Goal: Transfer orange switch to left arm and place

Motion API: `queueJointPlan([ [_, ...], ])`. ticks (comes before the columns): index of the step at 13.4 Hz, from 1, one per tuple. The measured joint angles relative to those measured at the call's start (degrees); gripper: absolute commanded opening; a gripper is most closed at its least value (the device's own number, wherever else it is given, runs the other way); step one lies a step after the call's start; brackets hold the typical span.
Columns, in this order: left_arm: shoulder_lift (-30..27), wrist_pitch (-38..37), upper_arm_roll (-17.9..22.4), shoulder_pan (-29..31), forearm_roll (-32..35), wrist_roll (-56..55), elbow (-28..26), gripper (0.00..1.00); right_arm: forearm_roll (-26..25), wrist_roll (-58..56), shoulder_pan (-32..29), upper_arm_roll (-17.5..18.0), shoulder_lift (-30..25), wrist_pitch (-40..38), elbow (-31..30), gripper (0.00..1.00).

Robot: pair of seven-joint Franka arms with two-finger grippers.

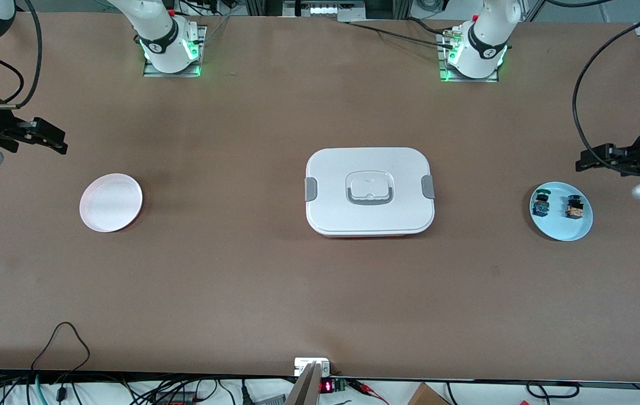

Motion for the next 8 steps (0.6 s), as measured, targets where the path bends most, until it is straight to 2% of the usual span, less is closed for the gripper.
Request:
queueJointPlan([
  [3,-3.25,0.58,3.02,-2.39,-0.5,-4.68,-3.98,1.0,0.0,-0.23,0.02,0.0,0.0,-1.24,0.25,1.0],
  [8,-9.64,7.09,3.23,-4.56,0.22,-11.76,-13.44,1.0,0.0,-1.78,0.03,0.0,0.0,-3.01,0.83,1.0],
])
